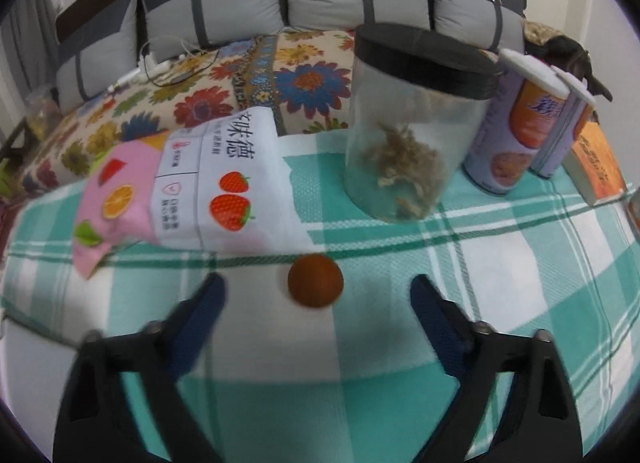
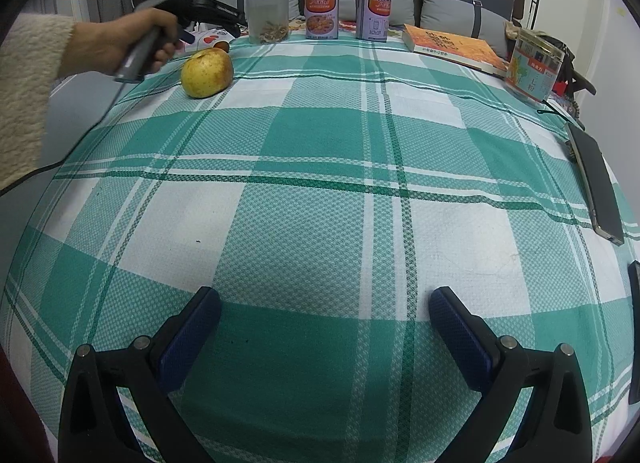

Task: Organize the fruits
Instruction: 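Grasp the small brown round fruit with the left tool, then lift the brown fruit, lower it onto the cloth, open the left tool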

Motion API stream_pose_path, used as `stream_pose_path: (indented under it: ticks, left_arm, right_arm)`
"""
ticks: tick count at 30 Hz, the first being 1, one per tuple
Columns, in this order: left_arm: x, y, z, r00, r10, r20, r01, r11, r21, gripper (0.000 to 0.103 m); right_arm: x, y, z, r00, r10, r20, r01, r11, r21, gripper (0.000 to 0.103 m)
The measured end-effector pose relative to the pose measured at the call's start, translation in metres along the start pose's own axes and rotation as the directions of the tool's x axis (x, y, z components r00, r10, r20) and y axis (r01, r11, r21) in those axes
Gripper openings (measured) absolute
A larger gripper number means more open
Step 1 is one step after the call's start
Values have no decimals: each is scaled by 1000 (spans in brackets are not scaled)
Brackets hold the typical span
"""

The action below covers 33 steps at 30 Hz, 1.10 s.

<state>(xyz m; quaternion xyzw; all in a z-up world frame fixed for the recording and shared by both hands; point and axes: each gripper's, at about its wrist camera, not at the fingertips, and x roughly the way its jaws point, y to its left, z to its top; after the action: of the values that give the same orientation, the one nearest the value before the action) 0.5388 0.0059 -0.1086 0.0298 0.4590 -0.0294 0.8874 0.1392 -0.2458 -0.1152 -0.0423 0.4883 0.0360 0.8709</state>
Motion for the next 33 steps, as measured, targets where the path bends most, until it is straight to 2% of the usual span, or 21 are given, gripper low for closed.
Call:
stream_pose_path:
  ticks: [1,3,5,10,13,16,20,24,26,29,33]
  left_arm:
    - [8,0,0,1000,-4,-20,4,1000,5,67]
    - [17,1,-1,999,-17,-44,17,1000,5,39]
    - [16,3,-3,999,-19,-25,19,1000,0,30]
    - [-8,8,-16,999,-30,37,31,999,-33,29]
    - [-40,14,-36,999,-34,37,36,997,-72,29]
    - [-76,15,-61,1000,-20,22,22,997,-68,29]
    - [-142,1,-111,1000,-14,0,14,1000,1,29]
    - [-192,-15,-175,996,-61,-59,61,998,4,29]
    - [-202,-18,-206,994,-76,-77,75,997,-14,29]
    - [-208,-20,-250,997,-43,-69,42,999,-14,29]
    - [-203,-17,-280,999,-16,-33,15,999,-35,31]
  right_arm:
    - [0,0,0,1000,0,0,0,1000,0,103]
    - [0,0,0,1000,0,0,0,1000,0,103]
    - [0,0,0,1000,0,0,0,1000,0,103]
    - [0,0,0,1000,-1,0,1,1000,0,103]
    - [0,0,0,1000,0,0,0,1000,0,103]
    - [0,0,0,1000,0,0,0,1000,0,103]
    - [0,0,0,1000,0,0,0,1000,0,103]
    - [0,0,0,1000,0,0,0,1000,0,103]
    - [0,0,0,1000,0,0,0,1000,0,103]
    - [0,-1,0,1000,-1,0,1,1000,0,103]
    - [0,-1,1,1000,-1,1,1,1000,0,103]
